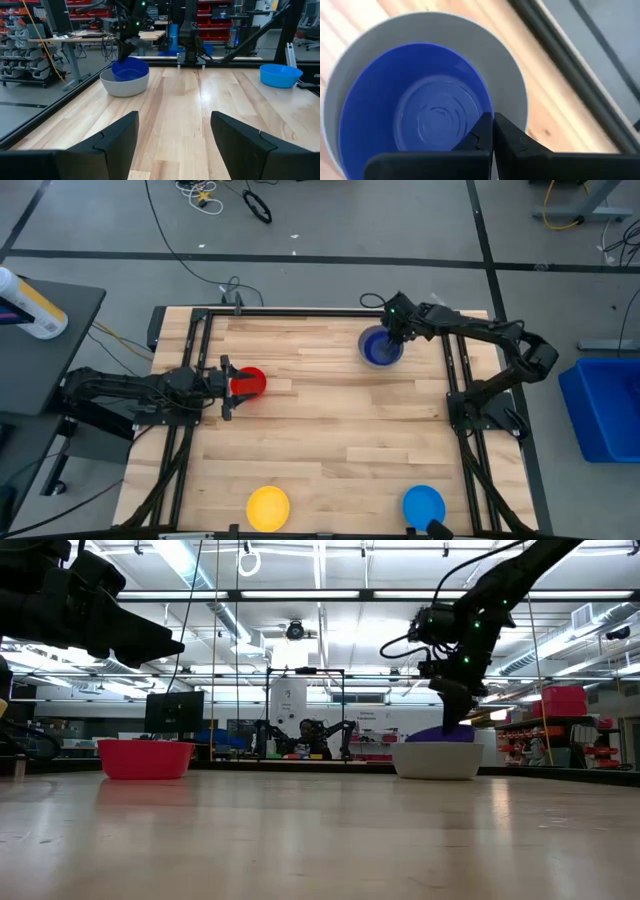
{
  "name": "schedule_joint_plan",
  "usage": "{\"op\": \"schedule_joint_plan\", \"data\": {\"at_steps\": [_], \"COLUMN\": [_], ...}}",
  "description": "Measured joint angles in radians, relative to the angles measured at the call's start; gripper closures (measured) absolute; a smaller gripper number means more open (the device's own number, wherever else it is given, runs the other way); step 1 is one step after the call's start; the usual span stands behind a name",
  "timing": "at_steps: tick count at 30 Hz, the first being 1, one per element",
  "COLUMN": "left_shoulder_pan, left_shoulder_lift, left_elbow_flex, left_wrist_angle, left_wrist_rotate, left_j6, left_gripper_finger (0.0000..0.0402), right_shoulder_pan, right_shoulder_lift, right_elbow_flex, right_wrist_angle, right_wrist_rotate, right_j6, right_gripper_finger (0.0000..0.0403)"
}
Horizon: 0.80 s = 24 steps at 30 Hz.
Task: Nest bowls inside each other
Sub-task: Stack the dark blue bowl on the gray bowl, then stack the blue bowl on the blue bowl
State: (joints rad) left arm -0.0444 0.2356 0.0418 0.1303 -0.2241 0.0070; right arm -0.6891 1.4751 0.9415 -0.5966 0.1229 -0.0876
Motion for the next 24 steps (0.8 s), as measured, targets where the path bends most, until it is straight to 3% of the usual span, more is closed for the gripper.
{"op": "schedule_joint_plan", "data": {"at_steps": [5, 14, 24], "left_shoulder_pan": [0.000, 0.000, 0.000], "left_shoulder_lift": [0.000, 0.000, 0.000], "left_elbow_flex": [0.000, 0.000, 0.000], "left_wrist_angle": [0.000, -0.007, -0.008], "left_wrist_rotate": [0.000, 0.000, 0.000], "left_j6": [-0.003, -0.012, -0.011], "left_gripper_finger": [0.0146, 0.0146, 0.0146], "right_shoulder_pan": [0.007, 0.021, 0.035], "right_shoulder_lift": [0.000, 0.000, 0.000], "right_elbow_flex": [-0.028, -0.030, -0.030], "right_wrist_angle": [0.036, 0.098, 0.228], "right_wrist_rotate": [-0.024, -0.109, -0.015], "right_j6": [0.058, 0.026, 0.077], "right_gripper_finger": [0.0393, 0.0298, 0.0195]}}
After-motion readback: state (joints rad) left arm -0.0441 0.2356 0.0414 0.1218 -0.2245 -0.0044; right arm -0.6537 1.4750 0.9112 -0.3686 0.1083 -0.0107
